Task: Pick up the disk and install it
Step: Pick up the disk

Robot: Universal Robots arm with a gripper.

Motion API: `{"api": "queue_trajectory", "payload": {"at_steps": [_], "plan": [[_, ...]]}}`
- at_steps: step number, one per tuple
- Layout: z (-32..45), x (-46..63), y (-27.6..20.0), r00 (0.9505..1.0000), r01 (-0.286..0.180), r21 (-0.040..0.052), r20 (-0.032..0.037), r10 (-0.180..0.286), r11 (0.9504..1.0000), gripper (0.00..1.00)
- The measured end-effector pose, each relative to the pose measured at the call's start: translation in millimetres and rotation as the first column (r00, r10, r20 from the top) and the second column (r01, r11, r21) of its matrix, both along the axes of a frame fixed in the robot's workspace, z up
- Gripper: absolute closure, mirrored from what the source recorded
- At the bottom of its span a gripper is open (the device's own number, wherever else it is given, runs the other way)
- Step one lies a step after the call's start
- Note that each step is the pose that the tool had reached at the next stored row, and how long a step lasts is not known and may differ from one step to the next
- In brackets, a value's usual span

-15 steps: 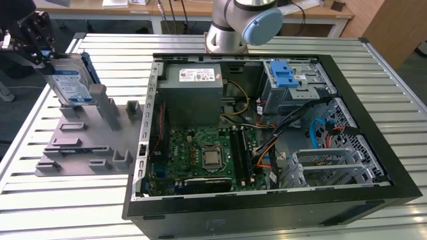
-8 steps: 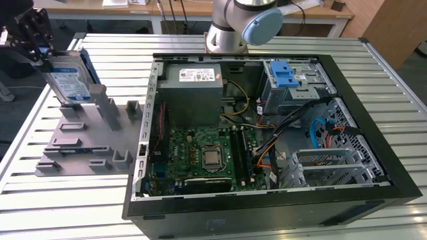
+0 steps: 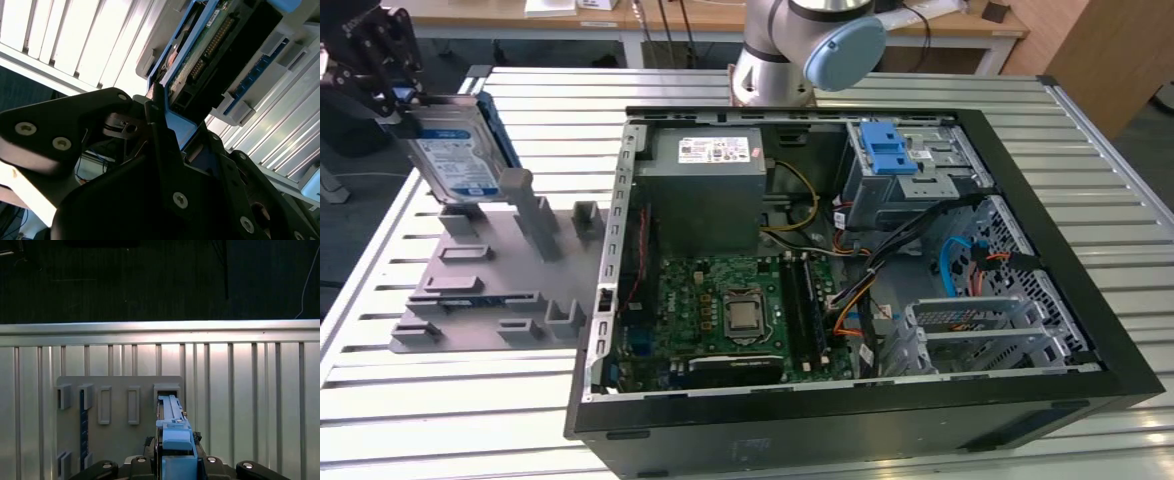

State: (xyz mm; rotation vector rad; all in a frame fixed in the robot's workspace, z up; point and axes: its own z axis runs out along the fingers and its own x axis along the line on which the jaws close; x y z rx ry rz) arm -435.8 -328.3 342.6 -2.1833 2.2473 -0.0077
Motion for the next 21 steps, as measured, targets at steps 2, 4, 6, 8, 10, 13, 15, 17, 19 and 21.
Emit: {"api": "queue_trajectory", "payload": {"at_steps": [2,4,6,8,10,13,15,17,19,21], "plan": [[1.7,0.0,0.0,1.0,0.0,0.0,0.0001,0.0,1.0,0.64],[1.9,0.0,0.0,1.0,0.0,0.0012,0.0003,0.0,1.0,0.64],[1.9,0.0,0.0,1.0,0.0,0.0017,0.0001,0.0,1.0,0.64],[2.0,0.0,0.0,1.0,0.0,0.0018,0.0,0.0,1.0,0.64],[2.0,0.0,0.0,1.0,0.0,0.0019,0.0001,0.0,1.0,0.64],[3.2,0.0,0.0,1.0,0.0,0.0017,-0.0002,0.0,1.0,0.64],[4.9,0.0,0.0,1.0,0.0,0.0018,-0.0002,0.0,1.0,0.64],[6.6,0.0,0.0,1.0,0.0,0.0019,0.0,0.0,1.0,0.64],[7.9,0.0,0.0,1.0,0.0,0.002,0.0002,0.0,1.0,0.64],[9.3,0.0,0.0,1.0,0.0,0.002,0.0001,0.0,1.0,0.64]]}}
